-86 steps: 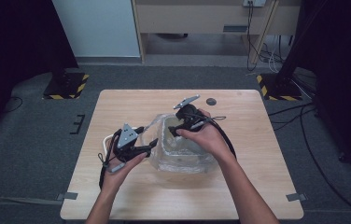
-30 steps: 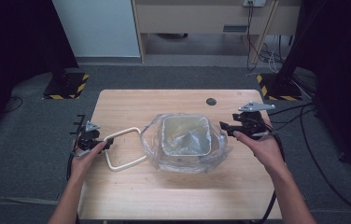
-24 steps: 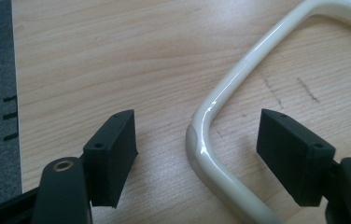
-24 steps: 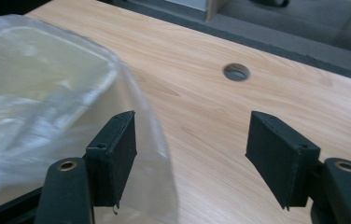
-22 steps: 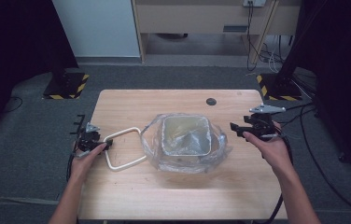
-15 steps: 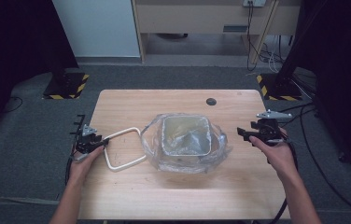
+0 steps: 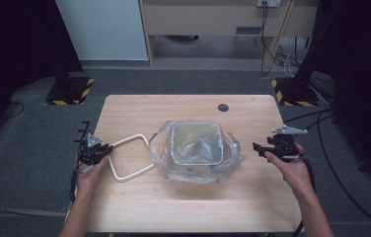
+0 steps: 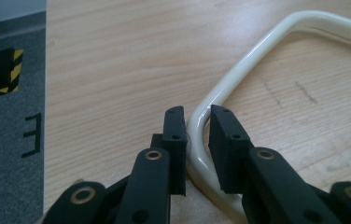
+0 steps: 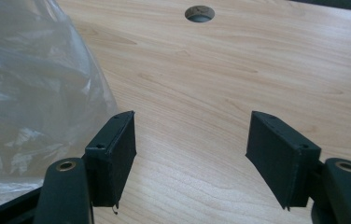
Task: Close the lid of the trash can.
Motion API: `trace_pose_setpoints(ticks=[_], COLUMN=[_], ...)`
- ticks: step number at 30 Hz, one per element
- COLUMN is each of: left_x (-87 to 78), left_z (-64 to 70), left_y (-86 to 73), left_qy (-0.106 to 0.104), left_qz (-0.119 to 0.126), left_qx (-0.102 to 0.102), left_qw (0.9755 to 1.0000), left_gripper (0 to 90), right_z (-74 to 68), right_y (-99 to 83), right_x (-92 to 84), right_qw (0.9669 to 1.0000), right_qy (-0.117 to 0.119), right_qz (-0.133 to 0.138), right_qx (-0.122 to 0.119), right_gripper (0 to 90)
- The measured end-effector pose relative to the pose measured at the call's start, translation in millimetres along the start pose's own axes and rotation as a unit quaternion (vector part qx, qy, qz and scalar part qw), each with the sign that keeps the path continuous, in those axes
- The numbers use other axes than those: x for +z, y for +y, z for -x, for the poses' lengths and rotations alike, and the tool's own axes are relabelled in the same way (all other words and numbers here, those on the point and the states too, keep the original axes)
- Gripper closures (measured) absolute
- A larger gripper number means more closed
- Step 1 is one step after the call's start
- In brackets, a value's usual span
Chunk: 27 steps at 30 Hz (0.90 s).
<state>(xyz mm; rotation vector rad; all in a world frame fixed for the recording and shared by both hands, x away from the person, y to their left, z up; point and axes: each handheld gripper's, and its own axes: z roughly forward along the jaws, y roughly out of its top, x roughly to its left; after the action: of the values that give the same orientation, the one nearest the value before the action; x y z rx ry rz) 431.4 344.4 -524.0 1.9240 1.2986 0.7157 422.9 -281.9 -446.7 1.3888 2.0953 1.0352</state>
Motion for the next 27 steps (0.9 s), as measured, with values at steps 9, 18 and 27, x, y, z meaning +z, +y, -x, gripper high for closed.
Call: trace_pose_setpoints(ticks=[9, 18, 27], left_x=[-13.6, -39.3, -63.1], left_z=[0.3, -0.4, 0.3], left_y=[9.7, 27.2, 44.6], left_qy=[0.003, 0.009, 0.012], left_qz=[0.030, 0.071, 0.102], left_qx=[0.002, 0.011, 0.023], left_qw=[0.9995, 0.9974, 0.9944], left_gripper=[77.8, 78.2, 78.3], right_z=[-5.4, -1.7, -0.2], right_y=[-8.1, -9.2, -9.6], right_x=[8.3, 4.5, 2.9], right_qw=[0.9999, 0.9999, 0.9999], right_qy=[-0.004, -0.011, -0.013], right_qz=[-0.006, 0.001, 0.000], right_qx=[-0.007, -0.001, -0.003], right_gripper=[32.7, 33.0, 33.0])
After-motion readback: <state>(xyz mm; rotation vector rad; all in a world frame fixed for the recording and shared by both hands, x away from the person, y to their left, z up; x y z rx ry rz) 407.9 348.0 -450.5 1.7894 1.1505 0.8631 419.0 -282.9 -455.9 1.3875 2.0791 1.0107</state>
